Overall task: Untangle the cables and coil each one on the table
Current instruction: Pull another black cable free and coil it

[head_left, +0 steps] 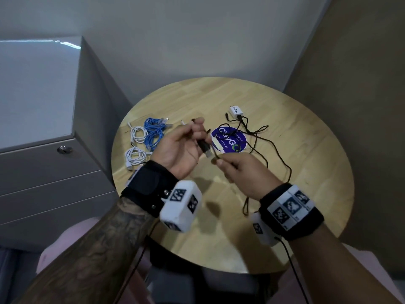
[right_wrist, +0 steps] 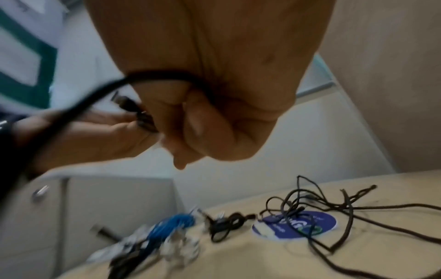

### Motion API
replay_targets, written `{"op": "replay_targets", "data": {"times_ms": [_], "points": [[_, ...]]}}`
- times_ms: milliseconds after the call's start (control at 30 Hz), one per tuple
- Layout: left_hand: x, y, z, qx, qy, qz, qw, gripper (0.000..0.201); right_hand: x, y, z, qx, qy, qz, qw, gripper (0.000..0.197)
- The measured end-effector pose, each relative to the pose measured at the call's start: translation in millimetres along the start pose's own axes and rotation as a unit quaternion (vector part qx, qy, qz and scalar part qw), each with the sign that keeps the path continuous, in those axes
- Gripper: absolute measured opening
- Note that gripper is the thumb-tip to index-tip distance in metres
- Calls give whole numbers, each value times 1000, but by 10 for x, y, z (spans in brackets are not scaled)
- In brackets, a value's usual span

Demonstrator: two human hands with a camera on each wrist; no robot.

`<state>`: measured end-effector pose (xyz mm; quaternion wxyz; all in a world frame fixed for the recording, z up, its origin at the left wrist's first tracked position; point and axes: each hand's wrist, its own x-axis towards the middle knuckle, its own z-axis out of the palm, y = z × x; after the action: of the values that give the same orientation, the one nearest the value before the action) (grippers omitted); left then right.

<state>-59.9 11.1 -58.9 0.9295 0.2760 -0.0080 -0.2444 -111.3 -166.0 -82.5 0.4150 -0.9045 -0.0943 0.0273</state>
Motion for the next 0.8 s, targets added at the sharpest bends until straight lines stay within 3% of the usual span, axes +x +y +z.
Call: {"op": "replay_targets", "data": {"times_ms": [133, 267, 367, 467, 500, 600, 733, 800], "points": [[45, -19, -136, 84, 83, 90, 989, 25, -38, -145, 74, -81, -49, -34, 995, 42], [143, -18, -252, 139, 148, 158, 966, 19, -156, -257, 8, -66, -87, -38, 993, 35], [118, -111, -195, 279, 136, 172, 935, 15, -177, -372, -77, 2, -36, -54, 998, 27], [60, -284, -169, 488, 66, 142, 859, 25, -112, -368, -188, 75, 51, -40, 995, 17], [37, -323, -156, 514, 31, 115, 849, 28, -94, -342, -227, 71, 84, -40, 993, 17], [-9, -386, -75, 484, -38, 27, 874, 36, -28, -189, -326, 49, 165, -15, 985, 16], [-41, -314, 41, 337, -77, -119, 931, 28, 13, -41, -338, 101, 170, 18, 980, 15], [-53, -249, 36, 218, -102, -161, 957, 22, 32, -26, -277, 94, 167, 18, 981, 19]]}}
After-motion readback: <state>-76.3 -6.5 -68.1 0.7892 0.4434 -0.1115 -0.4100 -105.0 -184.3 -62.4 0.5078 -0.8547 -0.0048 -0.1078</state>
